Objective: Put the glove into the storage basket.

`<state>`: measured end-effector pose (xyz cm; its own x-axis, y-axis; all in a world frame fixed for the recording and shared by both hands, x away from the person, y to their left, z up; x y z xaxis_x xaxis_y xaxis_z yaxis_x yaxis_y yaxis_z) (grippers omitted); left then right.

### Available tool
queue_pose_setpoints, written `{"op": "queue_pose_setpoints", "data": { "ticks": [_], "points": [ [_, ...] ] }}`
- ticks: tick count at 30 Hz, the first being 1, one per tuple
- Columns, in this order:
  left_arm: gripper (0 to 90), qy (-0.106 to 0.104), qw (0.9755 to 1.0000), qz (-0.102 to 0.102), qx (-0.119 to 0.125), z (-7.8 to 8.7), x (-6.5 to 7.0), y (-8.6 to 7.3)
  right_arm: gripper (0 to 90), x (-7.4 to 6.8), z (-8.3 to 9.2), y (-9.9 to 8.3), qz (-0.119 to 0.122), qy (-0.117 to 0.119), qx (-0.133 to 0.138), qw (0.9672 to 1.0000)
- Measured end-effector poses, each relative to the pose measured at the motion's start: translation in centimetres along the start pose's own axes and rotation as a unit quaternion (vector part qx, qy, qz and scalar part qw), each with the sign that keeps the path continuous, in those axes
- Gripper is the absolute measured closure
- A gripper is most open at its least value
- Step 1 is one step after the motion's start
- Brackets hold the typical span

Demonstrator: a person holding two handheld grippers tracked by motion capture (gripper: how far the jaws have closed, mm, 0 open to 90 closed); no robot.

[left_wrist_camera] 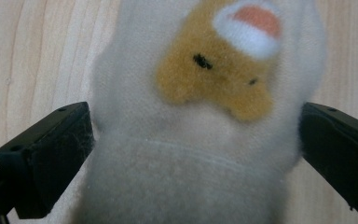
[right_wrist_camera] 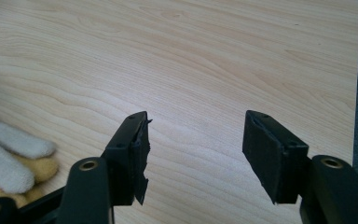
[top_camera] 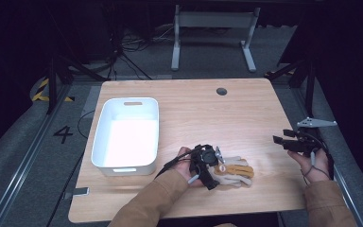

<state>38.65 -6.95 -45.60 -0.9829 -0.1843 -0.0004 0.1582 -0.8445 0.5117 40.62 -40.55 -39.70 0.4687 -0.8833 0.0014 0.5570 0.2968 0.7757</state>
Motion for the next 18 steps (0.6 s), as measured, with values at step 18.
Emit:
{"op": "queue_pose_setpoints", "data": {
  "ticks": [18],
  "points": [
    [0.0, -0.004, 0.9995, -0.003, -0.032, -1.0, 0.0, 0.5, 40.6, -0.1, -0.2, 0.0, 0.002, 0.003, -0.001, 1.0]
  ]
}}
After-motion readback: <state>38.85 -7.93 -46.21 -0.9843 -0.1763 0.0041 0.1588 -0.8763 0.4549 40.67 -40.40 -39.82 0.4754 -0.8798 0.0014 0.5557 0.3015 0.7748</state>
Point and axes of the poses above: each handheld gripper's, and its own axes: z roughly backward along the jaws, y roughly out of its top, x roughly to its right, the point moved 1 cm from there along -z, roughly forward along the jaws, and after that the axes turned 1 degree about x, right-handed, at the moved point
